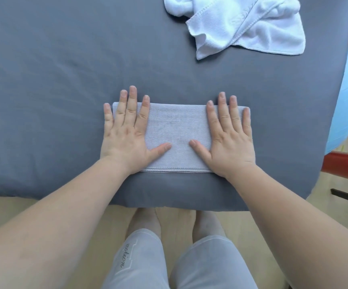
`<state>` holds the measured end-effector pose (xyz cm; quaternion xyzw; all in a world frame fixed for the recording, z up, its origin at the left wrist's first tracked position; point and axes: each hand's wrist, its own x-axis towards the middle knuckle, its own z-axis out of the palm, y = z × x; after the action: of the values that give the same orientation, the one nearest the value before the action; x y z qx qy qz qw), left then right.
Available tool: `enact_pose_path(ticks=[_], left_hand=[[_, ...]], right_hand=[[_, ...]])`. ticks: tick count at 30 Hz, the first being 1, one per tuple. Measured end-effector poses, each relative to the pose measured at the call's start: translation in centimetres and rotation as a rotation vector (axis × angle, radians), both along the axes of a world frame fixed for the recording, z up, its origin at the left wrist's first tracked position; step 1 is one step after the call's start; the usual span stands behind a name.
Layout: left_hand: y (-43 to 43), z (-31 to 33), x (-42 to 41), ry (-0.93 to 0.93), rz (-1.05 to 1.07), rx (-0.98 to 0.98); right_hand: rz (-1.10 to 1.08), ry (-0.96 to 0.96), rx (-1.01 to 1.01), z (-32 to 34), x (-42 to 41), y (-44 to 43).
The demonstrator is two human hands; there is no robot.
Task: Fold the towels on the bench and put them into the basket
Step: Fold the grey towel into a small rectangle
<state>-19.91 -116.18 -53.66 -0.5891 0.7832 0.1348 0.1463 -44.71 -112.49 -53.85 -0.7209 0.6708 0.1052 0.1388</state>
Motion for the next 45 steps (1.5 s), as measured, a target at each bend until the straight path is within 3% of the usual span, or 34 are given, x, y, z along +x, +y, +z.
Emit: enact_pose_path(ticks=[9, 14, 22, 29, 38, 45], left_hand=[[-0.3, 0.4, 0.4, -0.026, 0.006, -0.004], [0.8, 0.8, 1.6, 0.061, -0.003, -0.082], [2.7, 1.0, 3.4, 0.151, 0.238, -0.002], [0.3, 2.6, 3.3, 0.310, 0.456, -0.190], [-1.7, 4.2, 3.3, 0.614, 0.718, 0.053], [-1.7, 4.7, 3.3, 0.622, 0.828, 0.177]], right_hand=[[-0.021, 0.070, 0.044, 1.0, -0.8, -0.2], [-0.087, 0.053, -0.099, 4.1, 2.2, -1.0], [-0.004, -0.027, 0.011, 0.5, 7.3, -0.7], [-0.019, -0.020, 0.001, -0.1, 7.5, -0.7], [-0.025, -0.016, 0.002, -0.3, 7.4, -0.7], [-0.108, -0.033, -0.020, 1.8, 9.2, -0.6]])
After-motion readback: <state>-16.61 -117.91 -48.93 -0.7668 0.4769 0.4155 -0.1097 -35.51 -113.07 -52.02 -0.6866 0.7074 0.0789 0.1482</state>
